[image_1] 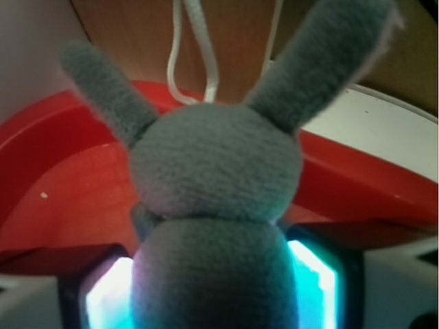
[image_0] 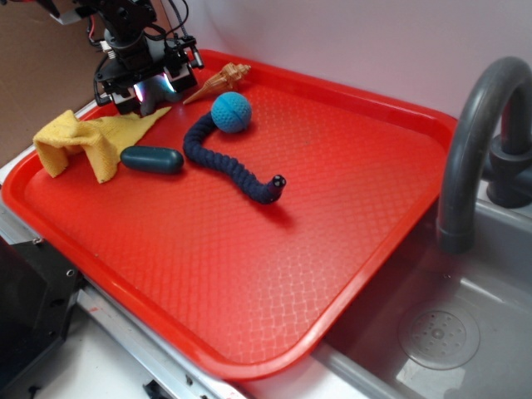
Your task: Grab the gray animal.
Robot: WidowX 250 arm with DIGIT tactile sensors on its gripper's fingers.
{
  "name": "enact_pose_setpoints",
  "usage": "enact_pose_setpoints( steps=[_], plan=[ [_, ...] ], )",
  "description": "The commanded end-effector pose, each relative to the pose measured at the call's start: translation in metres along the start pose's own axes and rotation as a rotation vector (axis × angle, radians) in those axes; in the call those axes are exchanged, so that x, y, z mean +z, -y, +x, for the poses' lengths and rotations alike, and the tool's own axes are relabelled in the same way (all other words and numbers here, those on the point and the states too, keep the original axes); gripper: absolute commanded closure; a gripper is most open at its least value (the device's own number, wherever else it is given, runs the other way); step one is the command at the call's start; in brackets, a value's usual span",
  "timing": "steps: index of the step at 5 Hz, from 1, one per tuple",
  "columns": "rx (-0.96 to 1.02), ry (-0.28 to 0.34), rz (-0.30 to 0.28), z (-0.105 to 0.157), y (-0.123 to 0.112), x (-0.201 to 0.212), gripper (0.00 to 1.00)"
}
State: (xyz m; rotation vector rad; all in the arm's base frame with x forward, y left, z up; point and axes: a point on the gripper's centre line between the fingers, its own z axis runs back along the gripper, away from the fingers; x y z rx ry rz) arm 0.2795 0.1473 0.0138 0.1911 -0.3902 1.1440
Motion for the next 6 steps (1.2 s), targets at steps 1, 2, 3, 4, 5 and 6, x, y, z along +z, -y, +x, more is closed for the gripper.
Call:
enact_pose_setpoints(
  steps=[1, 2, 3, 4, 5, 6],
  plan=[
    [-0.018, -0.009, -0.020, 0.003, -0.009, 0.029, 1.00],
    [-0.046, -0.013, -0.079, 0.005, -0.001, 0.080, 1.00],
    [-0.145, -0.109, -0.165, -0.002, 0.012, 0.137, 1.00],
    [-0.287, -0.249, -0.242, -0.017, 0.019, 0.182, 1.00],
    [-0.467, -0.400, -0.380, -0.046, 0.017, 0.226, 1.00],
    [-0.591, -0.443, -0.397, -0.075, 0.011, 0.261, 1.00]
  ],
)
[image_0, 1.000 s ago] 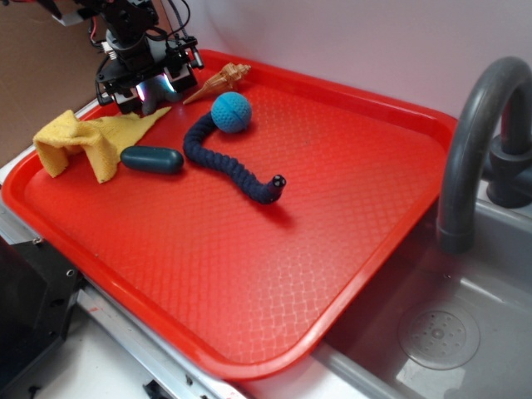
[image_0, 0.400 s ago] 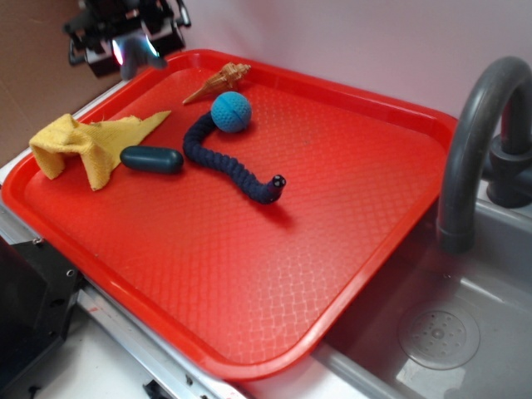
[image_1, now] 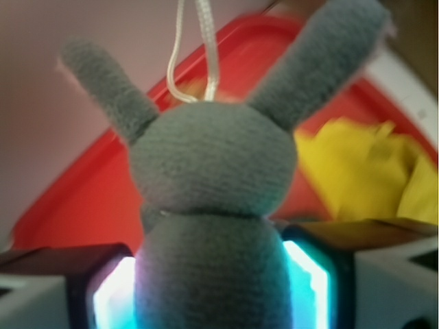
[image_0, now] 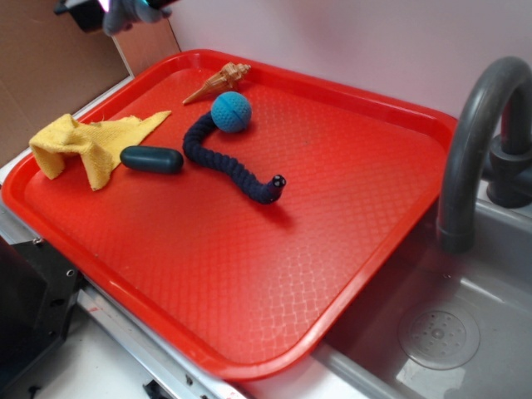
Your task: Grab the gray animal.
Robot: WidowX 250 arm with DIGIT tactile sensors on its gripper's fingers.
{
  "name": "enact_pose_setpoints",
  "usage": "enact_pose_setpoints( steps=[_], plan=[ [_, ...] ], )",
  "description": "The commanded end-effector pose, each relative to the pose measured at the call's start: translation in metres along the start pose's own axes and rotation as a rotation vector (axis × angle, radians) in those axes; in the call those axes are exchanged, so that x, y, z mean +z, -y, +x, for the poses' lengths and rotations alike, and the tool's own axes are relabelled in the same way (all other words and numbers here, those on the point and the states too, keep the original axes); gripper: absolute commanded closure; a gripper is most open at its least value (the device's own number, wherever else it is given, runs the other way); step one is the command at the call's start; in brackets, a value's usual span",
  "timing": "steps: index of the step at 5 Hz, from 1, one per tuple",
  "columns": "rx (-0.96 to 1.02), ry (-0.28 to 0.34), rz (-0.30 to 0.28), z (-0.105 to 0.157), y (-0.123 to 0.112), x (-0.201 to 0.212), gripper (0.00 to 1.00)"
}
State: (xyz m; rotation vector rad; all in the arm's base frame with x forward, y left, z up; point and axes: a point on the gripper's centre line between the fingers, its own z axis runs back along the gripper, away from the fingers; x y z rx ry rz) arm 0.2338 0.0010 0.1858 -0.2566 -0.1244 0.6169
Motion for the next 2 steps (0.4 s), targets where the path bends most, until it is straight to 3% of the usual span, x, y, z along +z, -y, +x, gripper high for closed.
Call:
enact_pose_setpoints(
  steps=[1, 2],
  plan=[
    [-0.127, -0.018, -0.045, -0.0459, 0.0098, 0.0416, 1.00],
    [-0.098, -0.075, -0.059, -0.0514, 0.0052, 0.0433, 1.00]
  ],
)
